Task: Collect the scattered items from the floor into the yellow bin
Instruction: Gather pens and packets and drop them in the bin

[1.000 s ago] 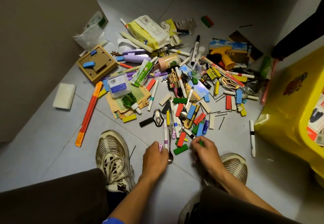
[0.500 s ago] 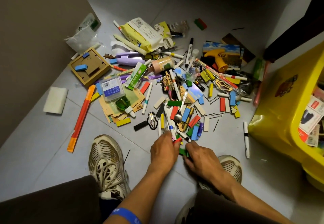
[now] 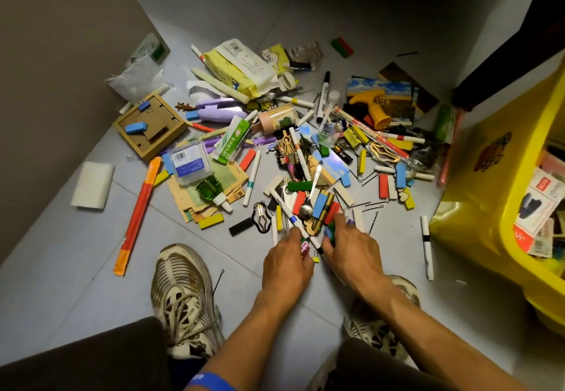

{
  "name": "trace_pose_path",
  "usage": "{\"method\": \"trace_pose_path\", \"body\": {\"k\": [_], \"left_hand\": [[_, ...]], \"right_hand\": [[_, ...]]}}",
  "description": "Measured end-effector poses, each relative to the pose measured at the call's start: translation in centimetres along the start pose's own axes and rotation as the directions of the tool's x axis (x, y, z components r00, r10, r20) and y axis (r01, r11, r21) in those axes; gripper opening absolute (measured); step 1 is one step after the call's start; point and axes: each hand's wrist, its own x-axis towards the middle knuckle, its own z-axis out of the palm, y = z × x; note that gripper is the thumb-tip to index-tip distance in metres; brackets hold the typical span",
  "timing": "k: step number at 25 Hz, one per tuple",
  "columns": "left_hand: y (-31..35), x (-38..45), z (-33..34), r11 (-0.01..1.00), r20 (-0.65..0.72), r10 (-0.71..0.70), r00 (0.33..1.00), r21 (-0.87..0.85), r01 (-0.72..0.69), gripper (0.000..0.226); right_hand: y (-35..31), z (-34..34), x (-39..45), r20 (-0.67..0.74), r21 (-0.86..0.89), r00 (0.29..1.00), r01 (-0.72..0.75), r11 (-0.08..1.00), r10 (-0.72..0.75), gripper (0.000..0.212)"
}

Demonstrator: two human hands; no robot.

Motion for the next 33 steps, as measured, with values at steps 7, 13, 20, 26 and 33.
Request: {"method": "trace_pose_path", "body": {"k": [7,13,20,26,33], "left_hand": [[-1.3,-0.2,-1.9,0.267,0.440,-0.287,0.851,-0.817,0.512,0.023],[-1.8,-0.1,-2.0,0.027,0.509,-0.113,0.854,-0.857,0.514,0.016],[0.1,1.8,-1.7,0.367,0.353,-0.251,0.901,-0.827,0.426,0.025],[2.7,5.2,-2.0,0.930,-0.086,-0.114,0.990,-0.361,0.076,0.021],[4.5,7.1,-2.4,0.956,0.002,-0.121,0.993,-0.270,0.117,0.030]], "right_hand": [[2.3,-1.3,0.4,0.265,0.723,0.907,-0.412,0.555,0.327,0.018],[3.9,-3.3,-1.3,0.498,0.845,0.866,-0.470,-0.257,0.054,0.020],[2.6,-4.2,0.4,0.555,0.800,0.831,-0.522,-0.295,0.033,0.016],[0.2,-2.6,4.5,0.183,0.541,0.896,-0.436,0.720,0.405,0.028],[-1.6,-1.7,5.3,0.432,0.792,0.848,-0.519,0.321,0.306,0.021]]}}
